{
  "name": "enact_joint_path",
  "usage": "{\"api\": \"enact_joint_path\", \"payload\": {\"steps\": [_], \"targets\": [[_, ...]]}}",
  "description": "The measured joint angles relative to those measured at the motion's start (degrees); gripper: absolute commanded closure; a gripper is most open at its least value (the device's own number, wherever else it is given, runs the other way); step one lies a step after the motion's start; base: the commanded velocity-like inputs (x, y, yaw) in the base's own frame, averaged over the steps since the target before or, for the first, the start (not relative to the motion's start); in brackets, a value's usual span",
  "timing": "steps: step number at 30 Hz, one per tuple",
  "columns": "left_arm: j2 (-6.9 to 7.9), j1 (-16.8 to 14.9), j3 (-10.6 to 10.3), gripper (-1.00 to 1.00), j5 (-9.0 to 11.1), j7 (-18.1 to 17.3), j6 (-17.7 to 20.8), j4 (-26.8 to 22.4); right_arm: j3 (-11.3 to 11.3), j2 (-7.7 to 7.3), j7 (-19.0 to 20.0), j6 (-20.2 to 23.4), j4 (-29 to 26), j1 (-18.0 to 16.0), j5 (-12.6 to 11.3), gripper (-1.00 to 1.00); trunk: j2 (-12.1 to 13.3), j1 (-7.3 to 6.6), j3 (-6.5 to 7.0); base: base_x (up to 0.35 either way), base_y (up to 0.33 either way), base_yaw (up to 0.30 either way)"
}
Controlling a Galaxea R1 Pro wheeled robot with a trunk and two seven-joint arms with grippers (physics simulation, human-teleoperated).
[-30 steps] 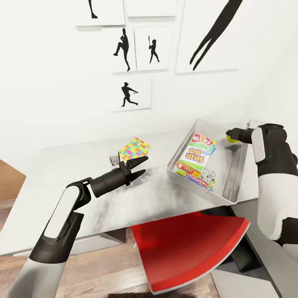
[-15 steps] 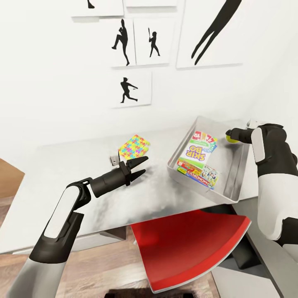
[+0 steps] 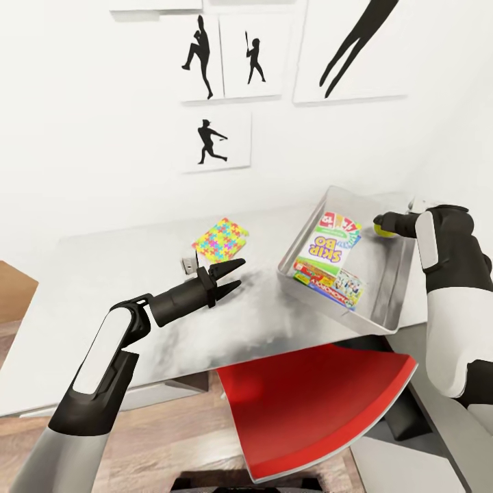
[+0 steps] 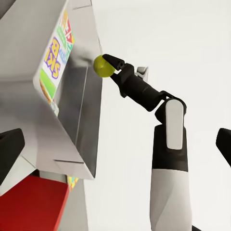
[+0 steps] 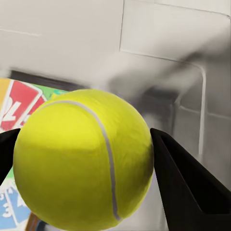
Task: Put all the toys in the child's room - the three board games (two on the bed and one on the table), the two jigsaw puzzles on the table, and the tennis ball on the table - inside the toy box on the table in the child's room.
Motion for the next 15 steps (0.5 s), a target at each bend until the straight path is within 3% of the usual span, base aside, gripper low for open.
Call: {"api": "enact_joint_path", "payload": {"steps": [15], "targets": [[0.00,0.00,0.00,-1.00,0.02,0.00,0.04,-0.01,0.06,-0.01,-0.03,-0.01,-0.24,0.24,-0.06,1.00,0.00,0.00,-0.46,0.000,0.000,0.000]]}}
